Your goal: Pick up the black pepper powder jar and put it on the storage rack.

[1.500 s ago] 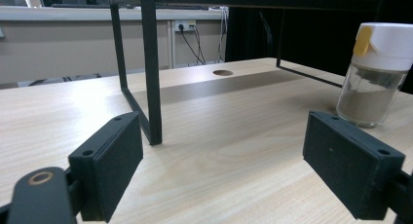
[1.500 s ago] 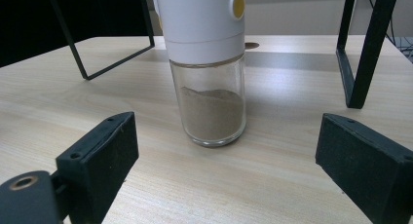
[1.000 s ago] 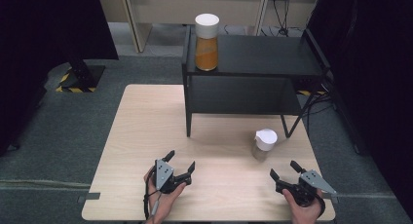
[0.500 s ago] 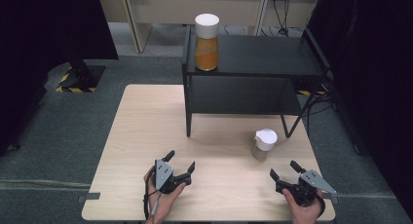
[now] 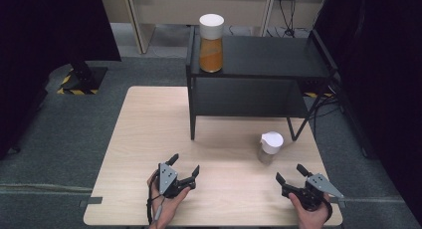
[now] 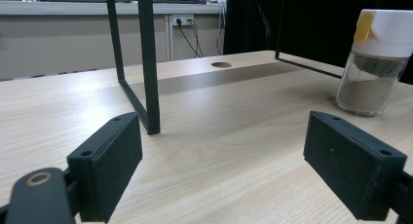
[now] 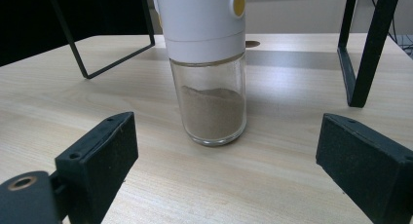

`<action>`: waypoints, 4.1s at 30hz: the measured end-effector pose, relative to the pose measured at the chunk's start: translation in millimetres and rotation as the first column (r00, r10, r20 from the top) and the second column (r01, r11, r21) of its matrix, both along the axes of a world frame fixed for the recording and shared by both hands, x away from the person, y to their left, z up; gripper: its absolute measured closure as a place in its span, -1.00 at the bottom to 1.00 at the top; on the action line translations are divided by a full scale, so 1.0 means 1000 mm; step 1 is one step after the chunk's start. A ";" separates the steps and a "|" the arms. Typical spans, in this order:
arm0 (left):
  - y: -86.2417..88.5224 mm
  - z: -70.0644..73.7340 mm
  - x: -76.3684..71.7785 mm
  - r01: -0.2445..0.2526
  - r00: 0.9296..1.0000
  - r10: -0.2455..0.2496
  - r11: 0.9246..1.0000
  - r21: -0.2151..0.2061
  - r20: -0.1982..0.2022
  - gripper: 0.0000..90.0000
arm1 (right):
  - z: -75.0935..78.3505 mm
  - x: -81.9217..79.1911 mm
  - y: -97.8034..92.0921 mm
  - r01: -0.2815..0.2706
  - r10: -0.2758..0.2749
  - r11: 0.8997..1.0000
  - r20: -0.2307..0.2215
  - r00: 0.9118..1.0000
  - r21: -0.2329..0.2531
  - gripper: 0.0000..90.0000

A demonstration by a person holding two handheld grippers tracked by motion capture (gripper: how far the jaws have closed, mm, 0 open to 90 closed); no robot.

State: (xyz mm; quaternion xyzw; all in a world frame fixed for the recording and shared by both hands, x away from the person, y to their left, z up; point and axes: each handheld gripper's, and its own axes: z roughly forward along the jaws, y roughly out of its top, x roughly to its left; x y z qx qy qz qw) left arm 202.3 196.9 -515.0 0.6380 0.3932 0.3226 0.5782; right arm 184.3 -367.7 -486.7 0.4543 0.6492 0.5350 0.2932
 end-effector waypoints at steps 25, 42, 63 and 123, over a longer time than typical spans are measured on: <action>0.001 0.001 0.001 0.004 1.000 -0.004 1.000 -0.003 -0.007 -0.70 | 0.027 0.063 0.018 -0.066 0.067 0.996 0.008 0.998 -0.061 -0.75; 0.001 0.000 0.001 0.007 1.000 -0.007 1.000 -0.001 -0.004 -0.70 | 0.031 0.097 0.018 -0.138 0.134 0.986 -0.048 0.990 -0.092 -0.50; 0.001 0.001 0.001 0.007 1.000 -0.007 1.000 -0.001 -0.004 -0.70 | 0.032 0.096 0.024 -0.122 0.118 0.987 -0.042 0.992 -0.101 -0.32; 0.000 0.000 0.000 0.003 1.000 -0.003 1.000 0.000 -0.001 -0.70 | 0.147 0.030 0.005 0.022 -0.037 0.998 0.256 0.966 0.059 -0.32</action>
